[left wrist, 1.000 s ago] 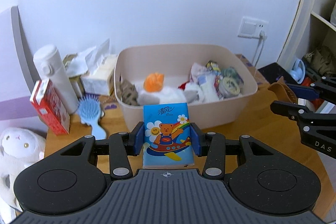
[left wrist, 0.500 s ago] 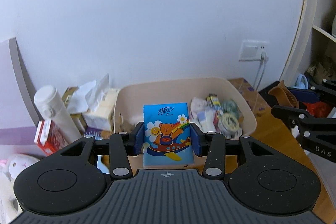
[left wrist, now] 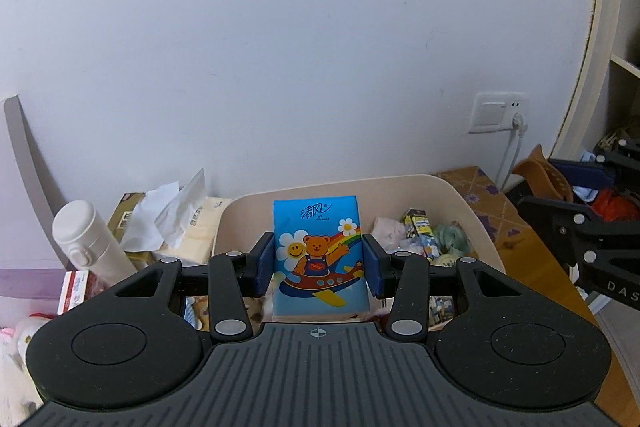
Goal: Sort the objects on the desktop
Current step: 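Lift tissue pack and clip and carry them over the basket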
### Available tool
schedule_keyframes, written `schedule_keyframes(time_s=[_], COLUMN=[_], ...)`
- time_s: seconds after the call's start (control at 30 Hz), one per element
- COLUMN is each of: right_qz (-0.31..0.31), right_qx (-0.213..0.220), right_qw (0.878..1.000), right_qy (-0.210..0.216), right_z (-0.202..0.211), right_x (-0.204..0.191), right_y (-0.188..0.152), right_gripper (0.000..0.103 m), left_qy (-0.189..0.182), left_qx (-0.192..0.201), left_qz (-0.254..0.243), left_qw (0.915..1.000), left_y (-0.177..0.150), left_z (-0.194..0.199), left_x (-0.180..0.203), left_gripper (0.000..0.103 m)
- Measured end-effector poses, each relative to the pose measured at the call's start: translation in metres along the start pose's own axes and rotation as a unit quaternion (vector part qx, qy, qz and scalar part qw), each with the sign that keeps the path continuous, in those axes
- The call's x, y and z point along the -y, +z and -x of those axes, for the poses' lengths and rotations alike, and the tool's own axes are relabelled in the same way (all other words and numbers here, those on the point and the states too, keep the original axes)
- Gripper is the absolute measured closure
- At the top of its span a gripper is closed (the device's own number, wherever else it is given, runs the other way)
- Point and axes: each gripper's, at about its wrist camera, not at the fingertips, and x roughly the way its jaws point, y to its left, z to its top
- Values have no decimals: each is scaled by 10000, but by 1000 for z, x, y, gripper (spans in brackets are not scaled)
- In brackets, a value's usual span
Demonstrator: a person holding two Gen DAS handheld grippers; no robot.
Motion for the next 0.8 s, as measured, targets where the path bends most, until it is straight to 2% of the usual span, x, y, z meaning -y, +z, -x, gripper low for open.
schedule_keyframes(time_s=[0.5, 0.8], right_qz=[84, -67], right_qx=[-235, -723], right_qw=[9994, 9963], right_qy=[233, 452], right_z=[-59, -97], right_x=[6, 5], right_y=[7, -6], right_gripper=[70, 70], left_qy=[61, 160], left_qx=[-371, -770], left_qz=[74, 182], left_qw=[9993, 9967], left_y=[8, -2], left_z=[-65, -102], left_x=[-11, -17], left_gripper=[57, 57])
